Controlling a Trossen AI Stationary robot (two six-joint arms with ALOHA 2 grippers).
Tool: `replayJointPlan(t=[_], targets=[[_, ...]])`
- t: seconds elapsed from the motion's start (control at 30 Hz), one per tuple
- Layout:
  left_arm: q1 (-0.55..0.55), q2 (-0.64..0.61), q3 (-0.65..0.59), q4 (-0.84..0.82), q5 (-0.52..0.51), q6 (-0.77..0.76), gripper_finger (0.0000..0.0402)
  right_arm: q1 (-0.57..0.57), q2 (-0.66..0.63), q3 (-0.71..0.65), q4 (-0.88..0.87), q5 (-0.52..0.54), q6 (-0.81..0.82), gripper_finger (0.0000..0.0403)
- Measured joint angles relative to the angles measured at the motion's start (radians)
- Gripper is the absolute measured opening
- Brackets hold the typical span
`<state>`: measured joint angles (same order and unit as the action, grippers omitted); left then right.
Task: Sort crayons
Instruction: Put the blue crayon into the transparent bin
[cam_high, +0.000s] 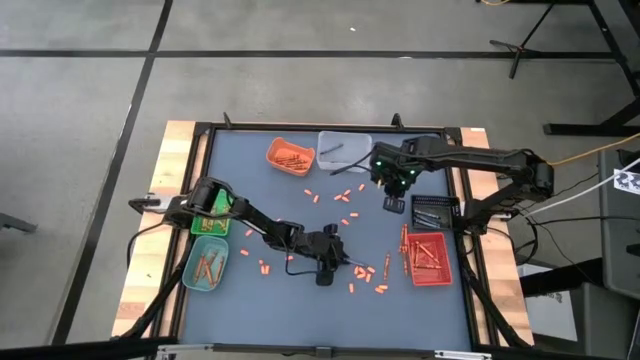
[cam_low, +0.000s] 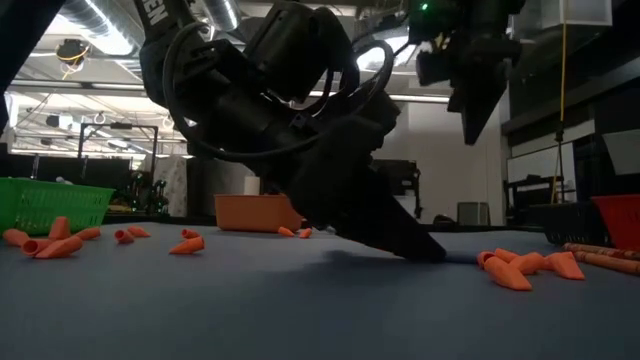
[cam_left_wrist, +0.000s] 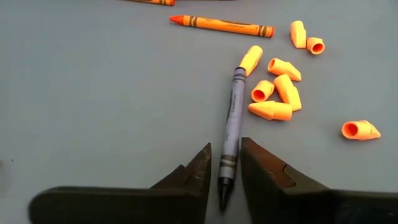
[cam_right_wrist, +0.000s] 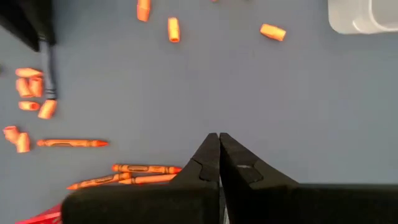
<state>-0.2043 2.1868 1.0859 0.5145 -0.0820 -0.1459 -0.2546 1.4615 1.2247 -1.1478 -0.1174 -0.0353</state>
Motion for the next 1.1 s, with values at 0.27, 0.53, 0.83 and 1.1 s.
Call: replayJointPlan(t=[0.27, 0.53, 0.83, 1.1], targets=[[0.003, 0.0, -0.002, 0.001, -0.001, -0.001, 0.0008, 0.006, -0.133, 0.0, -0.005, -0.034, 0.002, 0.0001], [0.043, -0.041, -0.006, -0.023, -0.016, 0.0, 0.0009, 0.143, -0.234, -0.038, 0.009, -0.033, 0.055, 0.0001], [0.148, -0.149, -0.006, -0.01, -0.044, 0.0, 0.0009, 0.361, -0.267, -0.109, 0.049, -0.032, 0.064, 0.0001], [0.309, -0.209, -0.005, 0.021, -0.171, 0.001, 0.0009, 0.486, -0.266, -0.142, 0.067, -0.032, 0.058, 0.0001]])
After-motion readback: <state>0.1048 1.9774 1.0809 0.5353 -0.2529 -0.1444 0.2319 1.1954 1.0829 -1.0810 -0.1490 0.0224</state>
